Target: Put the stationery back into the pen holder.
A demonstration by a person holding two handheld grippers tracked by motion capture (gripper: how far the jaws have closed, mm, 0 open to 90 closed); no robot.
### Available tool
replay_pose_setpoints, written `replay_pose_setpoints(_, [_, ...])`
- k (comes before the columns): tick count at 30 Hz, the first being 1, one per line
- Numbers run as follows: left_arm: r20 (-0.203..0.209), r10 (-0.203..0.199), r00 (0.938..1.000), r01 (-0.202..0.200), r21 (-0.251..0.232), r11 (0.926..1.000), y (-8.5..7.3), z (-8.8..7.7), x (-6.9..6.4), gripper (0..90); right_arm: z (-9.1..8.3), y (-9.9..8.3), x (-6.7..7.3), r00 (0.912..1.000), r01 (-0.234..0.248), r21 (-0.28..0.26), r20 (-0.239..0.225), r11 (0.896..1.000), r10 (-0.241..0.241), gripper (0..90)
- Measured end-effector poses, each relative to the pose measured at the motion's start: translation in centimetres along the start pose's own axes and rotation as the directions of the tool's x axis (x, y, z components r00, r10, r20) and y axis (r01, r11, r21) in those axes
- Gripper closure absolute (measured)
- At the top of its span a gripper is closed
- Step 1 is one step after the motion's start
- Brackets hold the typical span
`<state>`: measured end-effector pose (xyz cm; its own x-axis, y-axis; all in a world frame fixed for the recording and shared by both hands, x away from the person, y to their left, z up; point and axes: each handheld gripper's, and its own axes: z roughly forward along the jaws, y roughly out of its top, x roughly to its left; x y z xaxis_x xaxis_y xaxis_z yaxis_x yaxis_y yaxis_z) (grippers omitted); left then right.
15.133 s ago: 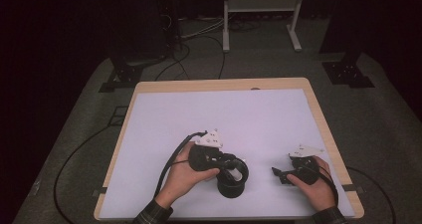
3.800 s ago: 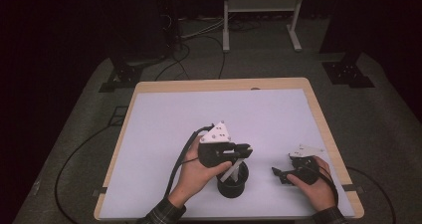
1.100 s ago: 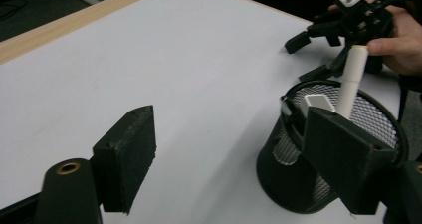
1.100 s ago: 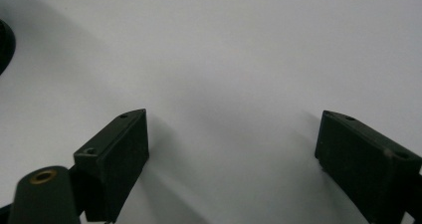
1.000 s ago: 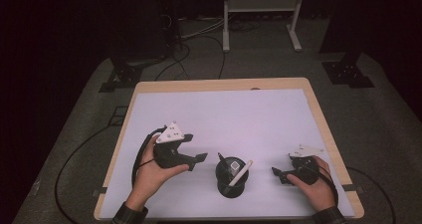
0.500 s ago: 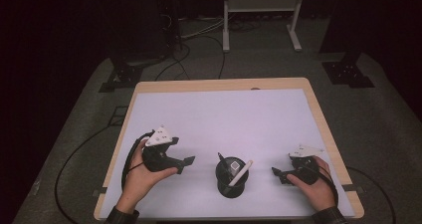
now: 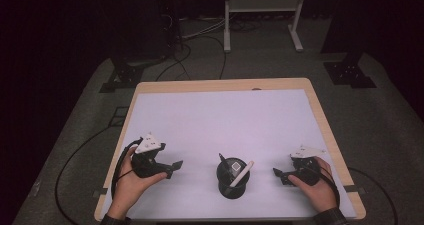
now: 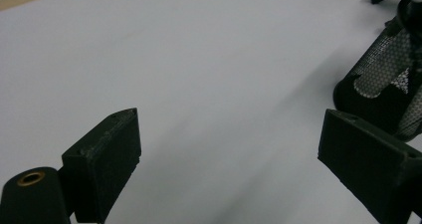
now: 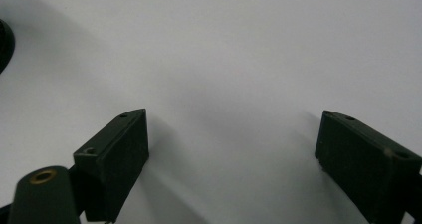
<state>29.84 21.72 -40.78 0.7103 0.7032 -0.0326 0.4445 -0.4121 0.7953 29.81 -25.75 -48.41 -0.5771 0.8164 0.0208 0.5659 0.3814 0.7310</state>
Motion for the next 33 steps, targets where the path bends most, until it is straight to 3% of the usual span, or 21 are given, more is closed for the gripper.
replay_pose_setpoints(10, [-0.018,-0.031,0.9994,0.031,0.035,0.9989,-1.8,0.1,0.6,9.2,0.0,0.0,0.0,1.0,-0.001,-0.001,0.0,1.0,0.001,12.2])
replay_pose_setpoints(19, [-0.063,-0.037,0.9973,0.042,0.079,0.996,-3.4,0.2,1.3,9.2,0.0,0.0,0.0,1.0,-0.001,-0.001,0.0,1.0,0.001,12.2])
replay_pose_setpoints(33, [-0.107,-0.056,0.9927,0.072,0.155,0.9852,-5.5,0.8,2.1,8.7,0.0,0.0,0.0,1.0,-0.001,-0.001,0.0,1.0,0.001,12.2])
